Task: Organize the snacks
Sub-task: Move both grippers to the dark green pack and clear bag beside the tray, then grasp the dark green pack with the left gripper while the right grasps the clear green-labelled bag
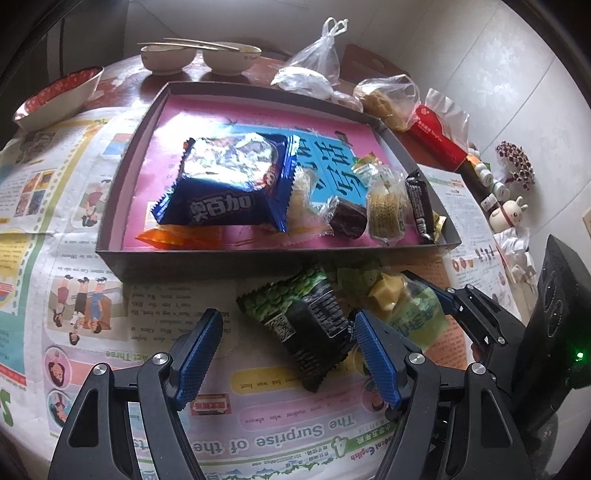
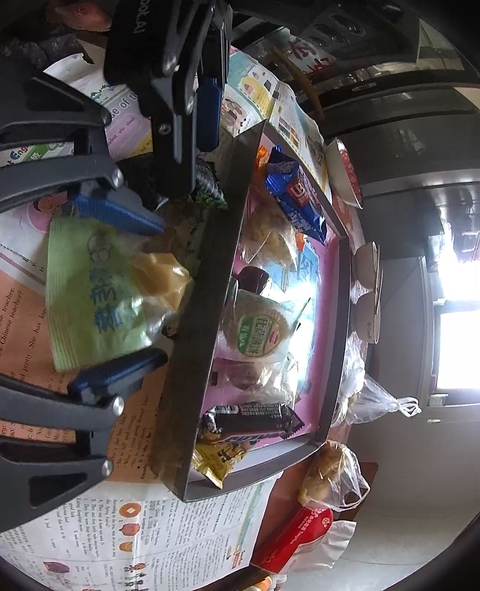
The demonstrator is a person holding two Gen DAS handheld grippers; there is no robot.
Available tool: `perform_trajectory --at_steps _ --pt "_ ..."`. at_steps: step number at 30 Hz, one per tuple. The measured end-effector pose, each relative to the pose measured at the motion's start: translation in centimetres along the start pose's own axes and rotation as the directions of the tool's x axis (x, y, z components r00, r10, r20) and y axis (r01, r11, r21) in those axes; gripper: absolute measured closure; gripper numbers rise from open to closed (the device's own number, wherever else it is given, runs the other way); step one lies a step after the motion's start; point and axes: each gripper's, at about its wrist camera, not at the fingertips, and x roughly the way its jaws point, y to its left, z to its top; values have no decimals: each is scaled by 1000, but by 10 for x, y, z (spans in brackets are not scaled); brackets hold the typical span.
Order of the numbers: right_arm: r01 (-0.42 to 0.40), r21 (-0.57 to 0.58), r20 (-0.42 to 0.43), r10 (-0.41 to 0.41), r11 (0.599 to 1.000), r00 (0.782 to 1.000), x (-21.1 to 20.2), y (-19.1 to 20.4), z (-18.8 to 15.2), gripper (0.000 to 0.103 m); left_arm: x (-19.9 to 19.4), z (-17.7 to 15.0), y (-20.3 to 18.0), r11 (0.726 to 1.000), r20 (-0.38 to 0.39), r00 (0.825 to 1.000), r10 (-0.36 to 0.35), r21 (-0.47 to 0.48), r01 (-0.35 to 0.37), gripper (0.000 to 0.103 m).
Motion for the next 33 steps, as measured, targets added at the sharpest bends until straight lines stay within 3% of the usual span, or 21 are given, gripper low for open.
perform_trajectory --at_steps 7,12,19,33 --pt "-35 -2 8 35 999 999 -1 0 -1 59 6 -1 -6 1000 -3 1000 20 19 -20 27" --pt "-37 1 11 37 999 999 -3 -3 -2 60 7 0 -7 1000 12 1000 12 22 -12 28" --pt "-33 14 16 33 999 999 -7 -7 -2 61 11 1 -12 999 20 1000 -16 39 15 57" --pt "-42 32 27 41 999 999 -17 -12 -2 69 -1 -4 -9 998 41 999 -34 47 32 60"
